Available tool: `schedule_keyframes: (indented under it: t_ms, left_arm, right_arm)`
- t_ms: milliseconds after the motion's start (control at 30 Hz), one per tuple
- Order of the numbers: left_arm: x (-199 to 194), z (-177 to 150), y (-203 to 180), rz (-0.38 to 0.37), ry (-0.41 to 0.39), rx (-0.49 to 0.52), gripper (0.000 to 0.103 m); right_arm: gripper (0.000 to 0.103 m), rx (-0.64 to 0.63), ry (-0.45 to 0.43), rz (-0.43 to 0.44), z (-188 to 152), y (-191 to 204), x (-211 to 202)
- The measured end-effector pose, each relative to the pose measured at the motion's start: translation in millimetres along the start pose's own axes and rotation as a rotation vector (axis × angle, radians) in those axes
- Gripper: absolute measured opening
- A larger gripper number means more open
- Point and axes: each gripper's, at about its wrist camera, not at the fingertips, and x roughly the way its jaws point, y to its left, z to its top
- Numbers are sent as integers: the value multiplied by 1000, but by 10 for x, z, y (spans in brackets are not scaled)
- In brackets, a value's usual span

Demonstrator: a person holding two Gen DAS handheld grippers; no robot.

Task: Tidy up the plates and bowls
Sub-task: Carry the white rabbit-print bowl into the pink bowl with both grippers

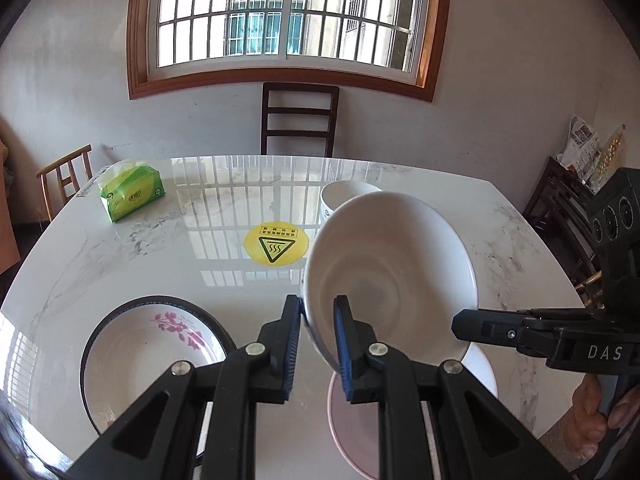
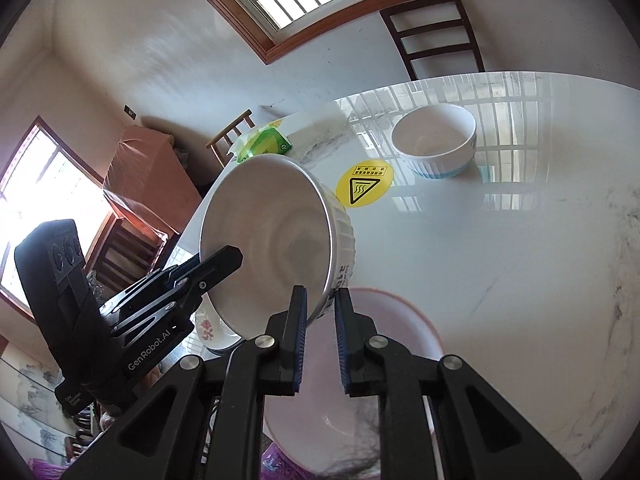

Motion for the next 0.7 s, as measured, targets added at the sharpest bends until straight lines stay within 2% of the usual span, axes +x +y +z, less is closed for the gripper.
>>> schedule_keyframes:
  t_ms: [300, 700]
  left_arm:
    - [-128, -344, -229, -12, 19, 26, 17]
    - [-106, -580, -266, -5, 51, 45, 17]
  right_arm:
    - [14, 24, -18, 4, -479, -61, -207]
    - [14, 40, -7, -8, -718, -120, -222]
